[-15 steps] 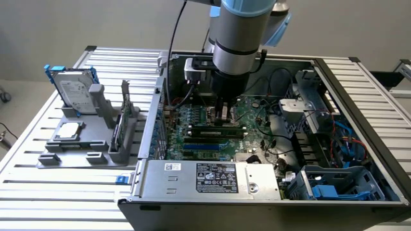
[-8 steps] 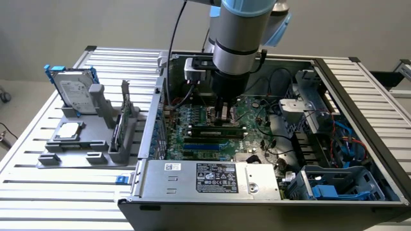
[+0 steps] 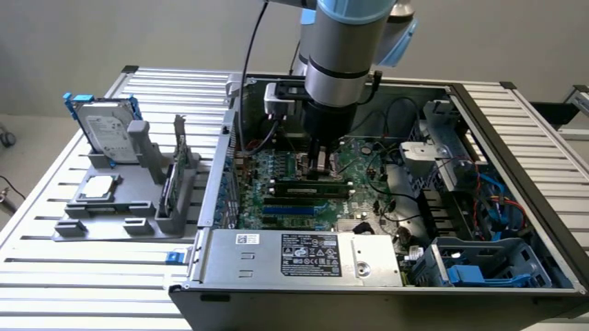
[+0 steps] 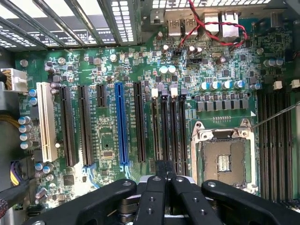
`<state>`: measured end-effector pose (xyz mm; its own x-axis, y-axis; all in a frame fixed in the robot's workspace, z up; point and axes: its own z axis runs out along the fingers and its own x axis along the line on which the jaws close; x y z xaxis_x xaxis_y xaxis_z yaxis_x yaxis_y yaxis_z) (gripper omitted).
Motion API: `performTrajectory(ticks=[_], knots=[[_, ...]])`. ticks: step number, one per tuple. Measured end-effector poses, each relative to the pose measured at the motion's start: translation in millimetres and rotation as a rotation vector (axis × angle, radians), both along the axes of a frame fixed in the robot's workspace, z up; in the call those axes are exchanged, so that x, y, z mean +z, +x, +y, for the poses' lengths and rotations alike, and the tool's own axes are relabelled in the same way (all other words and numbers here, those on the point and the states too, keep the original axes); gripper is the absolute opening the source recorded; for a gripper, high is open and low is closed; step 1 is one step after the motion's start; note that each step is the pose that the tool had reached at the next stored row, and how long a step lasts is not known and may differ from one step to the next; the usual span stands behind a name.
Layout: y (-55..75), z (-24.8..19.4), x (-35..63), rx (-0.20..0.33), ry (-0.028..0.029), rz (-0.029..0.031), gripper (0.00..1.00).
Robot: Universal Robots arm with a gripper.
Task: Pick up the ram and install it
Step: 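Press down the ram until it locks into place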
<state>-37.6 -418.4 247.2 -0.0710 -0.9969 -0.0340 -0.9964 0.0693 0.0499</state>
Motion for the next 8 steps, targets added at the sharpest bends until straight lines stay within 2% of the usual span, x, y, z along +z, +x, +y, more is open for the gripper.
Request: performTrajectory(ticks=[2,8], knots=[[0.0,0.6,-1.4,0.000,-0.0031,-0.0021,0.11],[0.0,1.4,-6.1,0.006,-0.0207,-0.0089,0.11]])
